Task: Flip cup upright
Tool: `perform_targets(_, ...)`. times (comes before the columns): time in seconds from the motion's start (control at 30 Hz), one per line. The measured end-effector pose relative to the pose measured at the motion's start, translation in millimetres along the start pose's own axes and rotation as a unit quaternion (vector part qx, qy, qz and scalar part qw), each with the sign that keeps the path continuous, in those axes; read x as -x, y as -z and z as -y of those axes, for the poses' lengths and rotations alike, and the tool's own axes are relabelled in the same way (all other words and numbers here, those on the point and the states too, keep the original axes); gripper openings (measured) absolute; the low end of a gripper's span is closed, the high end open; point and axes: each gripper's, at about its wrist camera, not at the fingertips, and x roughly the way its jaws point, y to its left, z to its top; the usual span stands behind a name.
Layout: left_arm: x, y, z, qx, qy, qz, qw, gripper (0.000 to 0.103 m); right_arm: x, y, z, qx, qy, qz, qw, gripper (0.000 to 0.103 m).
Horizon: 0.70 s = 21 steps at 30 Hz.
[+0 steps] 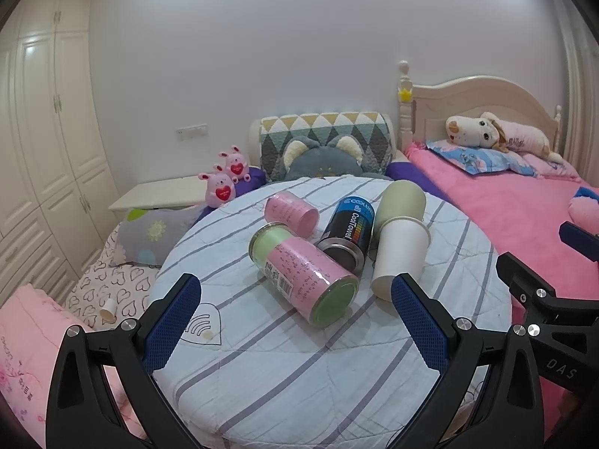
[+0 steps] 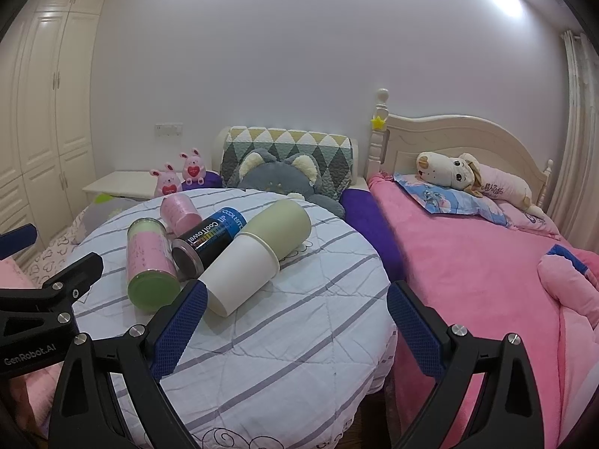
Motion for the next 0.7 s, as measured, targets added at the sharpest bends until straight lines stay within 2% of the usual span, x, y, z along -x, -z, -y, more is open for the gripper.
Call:
perform_targets(0.43, -7.1, 7.5, -11.3, 0.003, -0.008, -0.014, 0.9999, 0.103, -9.0, -0.7, -11.8, 0.018, -0.008, -0.011, 1.0, 0.098)
perform_targets(0.7, -17.1, 18.2, -33.3, 0.009, -0.027, -0.033, 0.999, 0.103, -25.6, -6.5, -35.2, 0.041, -0.066, -0.031, 0.996, 0.098)
